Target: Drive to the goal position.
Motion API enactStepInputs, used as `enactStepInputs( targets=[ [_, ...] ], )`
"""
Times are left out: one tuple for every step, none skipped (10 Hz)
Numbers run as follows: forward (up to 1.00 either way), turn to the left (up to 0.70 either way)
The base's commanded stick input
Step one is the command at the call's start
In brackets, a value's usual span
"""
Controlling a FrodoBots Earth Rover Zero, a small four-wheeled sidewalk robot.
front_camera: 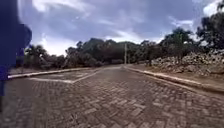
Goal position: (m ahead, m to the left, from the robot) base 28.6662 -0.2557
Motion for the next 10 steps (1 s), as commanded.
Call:
enactStepInputs(
  targets=[
    [1.00,-0.16],
    [1.00,-0.11],
    [1.00,-0.16],
    [1.00,-0.11],
    [1.00,-0.07],
    [1.00,-0.21],
    [1.00,0.00],
    [1.00,0.00],
    [1.00,-0.16],
    [1.00,-0.11]
  ],
)
